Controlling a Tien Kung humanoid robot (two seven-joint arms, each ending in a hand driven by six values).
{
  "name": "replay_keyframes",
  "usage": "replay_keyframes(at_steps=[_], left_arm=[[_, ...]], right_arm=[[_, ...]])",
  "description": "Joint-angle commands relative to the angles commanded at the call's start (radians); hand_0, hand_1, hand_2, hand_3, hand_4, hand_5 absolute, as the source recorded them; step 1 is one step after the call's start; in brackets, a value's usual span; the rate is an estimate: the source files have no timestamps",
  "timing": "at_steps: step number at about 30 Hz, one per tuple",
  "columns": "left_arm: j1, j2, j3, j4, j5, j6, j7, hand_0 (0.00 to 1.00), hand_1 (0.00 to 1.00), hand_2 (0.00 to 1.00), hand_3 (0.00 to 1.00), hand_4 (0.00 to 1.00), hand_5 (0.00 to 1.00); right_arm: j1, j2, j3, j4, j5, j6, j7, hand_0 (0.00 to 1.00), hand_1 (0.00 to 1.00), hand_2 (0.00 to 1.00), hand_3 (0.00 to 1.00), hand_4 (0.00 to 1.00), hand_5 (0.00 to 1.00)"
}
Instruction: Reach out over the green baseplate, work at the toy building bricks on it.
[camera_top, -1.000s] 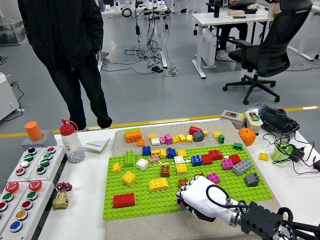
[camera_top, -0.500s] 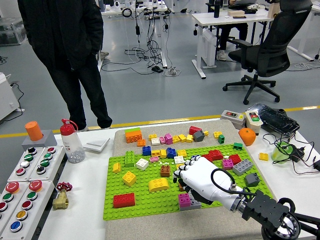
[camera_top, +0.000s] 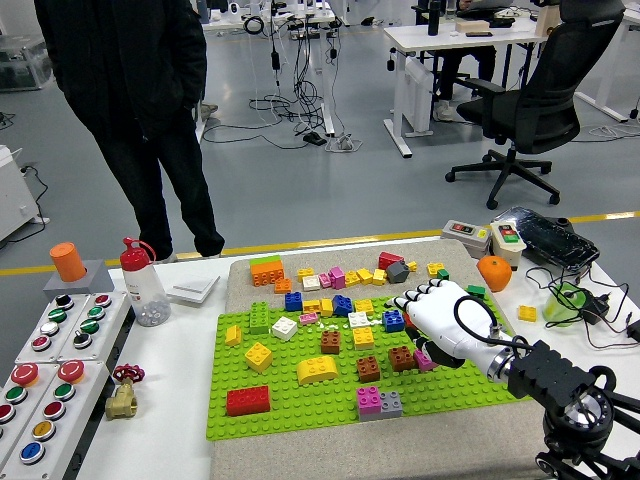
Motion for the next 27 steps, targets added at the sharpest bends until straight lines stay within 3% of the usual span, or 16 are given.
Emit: replay_keyframes(at_steps=[7,12,15,16,19,24,27], left_arm=[[0.006,0.0,-0.003,-0.002,0.008,0.0,0.004,0.634,0.601,0.61,0.448,0.352,0.987],[0.011,0.001,-0.006,-0.002,0.017,-0.002,0.006,0.634,0.601,0.61,0.45,0.352,0.987],[0.013,0.001,-0.01,-0.003,0.025,-0.004,0.008,0.634,0.601,0.61,0.45,0.352,0.987],[0.014,0.0,-0.012,-0.003,0.028,-0.005,0.009,0.634,0.601,0.613,0.452,0.352,0.988],[0.015,0.0,-0.016,-0.004,0.04,-0.009,0.012,0.634,0.601,0.613,0.452,0.352,0.988],[0.017,0.0,-0.022,-0.005,0.056,-0.016,0.019,0.634,0.601,0.614,0.462,0.352,0.987],[0.018,0.001,-0.028,-0.005,0.069,-0.02,0.024,0.634,0.601,0.614,0.462,0.352,0.987]], right_arm=[[0.003,0.017,-0.015,-0.062,0.0,0.03,0.01,0.634,0.707,0.778,0.832,0.582,0.116],[-0.043,0.027,0.036,-0.056,0.035,-0.03,0.02,0.638,0.705,0.769,0.822,0.561,0.146],[-0.097,0.047,0.099,-0.017,0.135,-0.085,0.054,0.638,0.705,0.769,0.822,0.561,0.146],[-0.116,0.054,0.123,-0.002,0.176,-0.101,0.066,0.659,0.716,0.776,0.814,0.523,0.189],[-0.173,0.076,0.197,0.053,0.286,-0.117,0.117,0.659,0.716,0.776,0.814,0.523,0.189],[-0.265,0.095,0.316,0.148,0.451,-0.074,0.17,0.679,0.735,0.783,0.801,0.512,0.246],[-0.329,0.102,0.413,0.201,0.573,-0.006,0.133,0.679,0.735,0.783,0.801,0.512,0.246]])
